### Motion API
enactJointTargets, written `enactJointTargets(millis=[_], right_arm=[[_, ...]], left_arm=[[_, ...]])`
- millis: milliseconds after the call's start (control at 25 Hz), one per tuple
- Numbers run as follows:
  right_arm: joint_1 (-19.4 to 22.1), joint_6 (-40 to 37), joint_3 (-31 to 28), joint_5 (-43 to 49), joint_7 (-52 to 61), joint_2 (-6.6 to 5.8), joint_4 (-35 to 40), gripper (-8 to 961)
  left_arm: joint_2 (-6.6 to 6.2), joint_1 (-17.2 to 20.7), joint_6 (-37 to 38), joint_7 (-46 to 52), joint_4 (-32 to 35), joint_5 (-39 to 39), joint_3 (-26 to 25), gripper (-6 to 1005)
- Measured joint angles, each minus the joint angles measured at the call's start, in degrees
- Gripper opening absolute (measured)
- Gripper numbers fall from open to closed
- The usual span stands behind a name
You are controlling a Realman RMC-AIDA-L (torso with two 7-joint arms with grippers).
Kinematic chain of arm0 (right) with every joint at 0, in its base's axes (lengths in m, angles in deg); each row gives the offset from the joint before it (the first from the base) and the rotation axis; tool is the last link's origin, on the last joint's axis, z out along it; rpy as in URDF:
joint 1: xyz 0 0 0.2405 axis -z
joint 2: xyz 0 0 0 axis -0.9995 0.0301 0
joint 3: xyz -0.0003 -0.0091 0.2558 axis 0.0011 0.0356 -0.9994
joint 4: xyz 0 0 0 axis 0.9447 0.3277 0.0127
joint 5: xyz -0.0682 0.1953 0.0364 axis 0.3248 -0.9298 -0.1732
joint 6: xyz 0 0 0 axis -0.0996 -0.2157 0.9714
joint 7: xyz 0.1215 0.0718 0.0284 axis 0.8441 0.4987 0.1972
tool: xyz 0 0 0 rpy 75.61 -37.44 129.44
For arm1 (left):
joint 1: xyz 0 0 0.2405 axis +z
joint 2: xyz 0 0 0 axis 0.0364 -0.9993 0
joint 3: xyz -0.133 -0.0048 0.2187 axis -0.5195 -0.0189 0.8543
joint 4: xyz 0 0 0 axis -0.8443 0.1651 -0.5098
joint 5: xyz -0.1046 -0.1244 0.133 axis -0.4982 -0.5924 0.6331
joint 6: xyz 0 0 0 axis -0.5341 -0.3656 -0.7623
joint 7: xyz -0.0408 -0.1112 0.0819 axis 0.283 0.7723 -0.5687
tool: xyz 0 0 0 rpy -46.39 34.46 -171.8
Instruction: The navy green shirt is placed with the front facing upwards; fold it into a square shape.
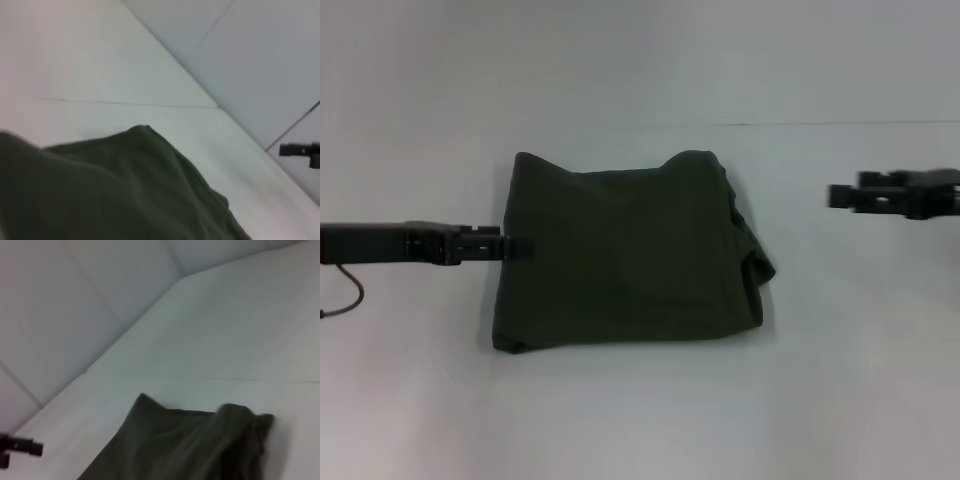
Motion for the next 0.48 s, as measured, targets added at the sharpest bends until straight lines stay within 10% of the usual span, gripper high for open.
enactJointTargets(millis=[480], right_arm=[[-3.22, 1.94, 8.68, 3.58, -5.41, 7.39, 5.77, 854]], left_arm=[[0.12, -2.49, -1.19, -10.39, 4.6, 0.33, 6.05, 859]])
